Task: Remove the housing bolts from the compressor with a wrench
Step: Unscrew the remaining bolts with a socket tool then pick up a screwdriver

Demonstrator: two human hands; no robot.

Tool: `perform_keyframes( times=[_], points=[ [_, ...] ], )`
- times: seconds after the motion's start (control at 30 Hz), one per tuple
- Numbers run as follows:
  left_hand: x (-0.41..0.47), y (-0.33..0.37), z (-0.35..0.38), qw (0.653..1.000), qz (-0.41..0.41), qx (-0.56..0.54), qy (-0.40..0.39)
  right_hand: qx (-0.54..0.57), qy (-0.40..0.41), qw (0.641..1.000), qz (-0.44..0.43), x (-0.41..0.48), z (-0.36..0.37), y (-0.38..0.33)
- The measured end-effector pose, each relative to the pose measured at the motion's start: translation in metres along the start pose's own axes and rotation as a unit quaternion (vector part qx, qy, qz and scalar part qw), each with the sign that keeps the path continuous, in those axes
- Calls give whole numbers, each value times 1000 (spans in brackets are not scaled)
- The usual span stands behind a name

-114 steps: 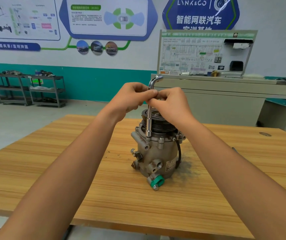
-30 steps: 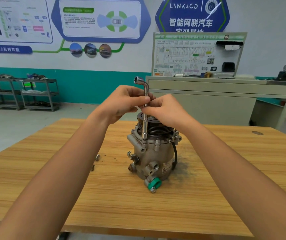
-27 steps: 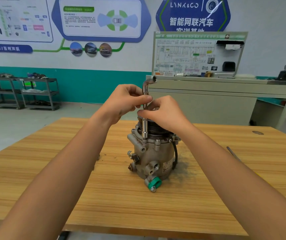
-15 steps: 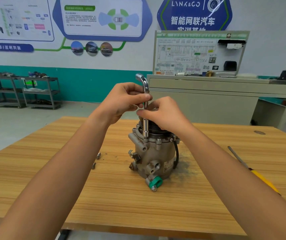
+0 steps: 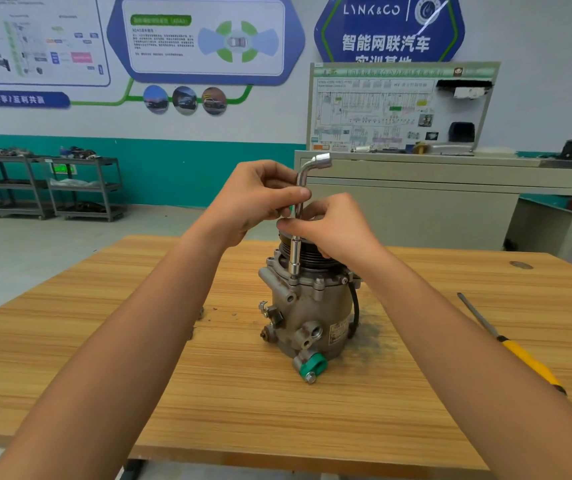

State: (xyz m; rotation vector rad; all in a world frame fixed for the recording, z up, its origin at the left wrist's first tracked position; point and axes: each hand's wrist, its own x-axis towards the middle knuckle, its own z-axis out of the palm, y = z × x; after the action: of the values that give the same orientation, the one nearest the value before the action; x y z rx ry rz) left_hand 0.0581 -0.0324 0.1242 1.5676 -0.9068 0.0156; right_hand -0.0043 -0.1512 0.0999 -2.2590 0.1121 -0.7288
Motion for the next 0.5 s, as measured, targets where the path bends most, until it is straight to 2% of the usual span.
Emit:
perform_keyframes(
  times=[0.1, 0.27, 0.33, 0.43, 0.5],
  points=[
    [2, -1, 5, 1000, -4, -4, 15, 21, 31, 999, 2, 0, 6, 1],
    [0, -2, -7, 993, -19, -88, -79, 5, -38, 999, 10, 1, -1, -4],
    [-3, -3, -9, 993, -7, -104, -57, -2, -25, 1000, 2, 1, -1, -4],
    [-2, -5, -3, 994, -13, -104, 22, -29, 39, 999, -19, 0, 5, -2],
    [0, -5, 2, 993, -18, -102, 54, -38, 47, 997, -41, -1, 9, -4]
  ],
)
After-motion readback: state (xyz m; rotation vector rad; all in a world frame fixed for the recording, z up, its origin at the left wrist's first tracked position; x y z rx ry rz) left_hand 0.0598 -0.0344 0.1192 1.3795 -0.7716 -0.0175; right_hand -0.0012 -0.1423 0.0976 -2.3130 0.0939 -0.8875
